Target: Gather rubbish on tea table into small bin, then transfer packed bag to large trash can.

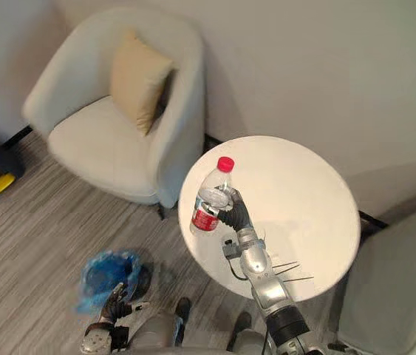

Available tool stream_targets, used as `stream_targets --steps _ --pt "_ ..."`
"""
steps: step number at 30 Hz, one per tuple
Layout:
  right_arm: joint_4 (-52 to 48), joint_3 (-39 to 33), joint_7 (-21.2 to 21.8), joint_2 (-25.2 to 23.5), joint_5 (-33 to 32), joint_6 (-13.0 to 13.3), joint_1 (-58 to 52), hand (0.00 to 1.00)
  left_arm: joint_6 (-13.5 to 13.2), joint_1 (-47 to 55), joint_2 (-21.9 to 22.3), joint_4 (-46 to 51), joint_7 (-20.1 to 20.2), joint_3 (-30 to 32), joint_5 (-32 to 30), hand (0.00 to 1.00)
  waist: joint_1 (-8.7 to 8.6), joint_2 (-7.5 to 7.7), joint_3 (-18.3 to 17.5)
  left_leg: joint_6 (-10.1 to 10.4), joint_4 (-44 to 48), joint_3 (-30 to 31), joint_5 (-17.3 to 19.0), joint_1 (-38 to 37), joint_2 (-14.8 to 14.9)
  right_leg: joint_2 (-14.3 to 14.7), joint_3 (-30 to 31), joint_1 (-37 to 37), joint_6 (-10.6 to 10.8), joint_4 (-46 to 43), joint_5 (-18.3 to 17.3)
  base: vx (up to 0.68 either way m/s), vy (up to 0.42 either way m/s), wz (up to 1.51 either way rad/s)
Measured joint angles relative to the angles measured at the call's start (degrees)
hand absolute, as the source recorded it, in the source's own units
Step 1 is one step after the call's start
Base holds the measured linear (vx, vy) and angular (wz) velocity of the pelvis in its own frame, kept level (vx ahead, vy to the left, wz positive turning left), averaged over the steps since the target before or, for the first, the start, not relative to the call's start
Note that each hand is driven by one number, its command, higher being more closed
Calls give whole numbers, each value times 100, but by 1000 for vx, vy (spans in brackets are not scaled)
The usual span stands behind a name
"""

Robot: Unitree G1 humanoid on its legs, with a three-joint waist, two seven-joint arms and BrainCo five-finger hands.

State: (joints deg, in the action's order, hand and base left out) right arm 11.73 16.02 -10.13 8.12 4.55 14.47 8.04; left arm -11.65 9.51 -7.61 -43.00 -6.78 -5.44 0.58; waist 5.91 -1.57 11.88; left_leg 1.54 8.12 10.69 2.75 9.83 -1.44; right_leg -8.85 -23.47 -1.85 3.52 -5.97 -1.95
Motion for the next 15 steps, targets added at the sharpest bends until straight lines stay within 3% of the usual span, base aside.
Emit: stream_targets --steps 2,3,4,5,7,9,12,15 --pt "3 29 -10 48 3 -15 174 100 0 -76 139 -7 -2 -13 2 0 -36 -58 -6 -350 -20 -1472 66 63 482 -214 -286 4 -21 -57 30 4 67 102" --pt "35 25 -58 54 5 -14 335 100 0 -146 267 -90 14 -115 -2 0 -113 -70 -9 -562 336 -2476 205 120 849 -389 -467 25 -19 -191 27 54 135 102" --pt "74 1 -123 50 5 -14 447 100 -6 -173 303 -103 35 -204 -27 0 -235 -134 -47 -813 629 -3058 19 89 1281 -501 -662 109 37 -425 -26 109 188 106" --pt "75 -63 -144 58 5 -9 470 100 -7 -221 322 -114 30 -268 -28 0 -293 -153 -59 -471 703 -3114 -134 5 1340 -560 -747 179 100 -606 -111 98 183 113" --pt "118 -277 -243 30 15 14 530 100 -18 -416 314 -149 12 -540 -60 0 -465 -49 -131 -438 716 -3083 -137 -45 1051 -771 -1069 498 106 -594 -116 68 224 124" --pt "120 -342 -245 11 31 19 633 100 -14 -612 250 -269 13 -667 -135 0 -487 50 -187 -380 508 -2871 -137 -13 836 -830 -1347 775 279 -301 2 44 126 92" --pt "337 -371 -216 -135 55 -9 620 100 -8 -729 223 -381 24 -862 -187 0 -457 49 -183 -268 603 -2575 -77 63 680 -871 -1505 957 382 -332 97 -29 96 63" --pt "382 -416 -199 -205 51 -130 346 100 -12 -636 259 -496 35 -901 -301 0 -361 -51 -115 -245 994 -2370 298 38 644 -1093 -1289 913 371 -1169 59 -66 120 30"
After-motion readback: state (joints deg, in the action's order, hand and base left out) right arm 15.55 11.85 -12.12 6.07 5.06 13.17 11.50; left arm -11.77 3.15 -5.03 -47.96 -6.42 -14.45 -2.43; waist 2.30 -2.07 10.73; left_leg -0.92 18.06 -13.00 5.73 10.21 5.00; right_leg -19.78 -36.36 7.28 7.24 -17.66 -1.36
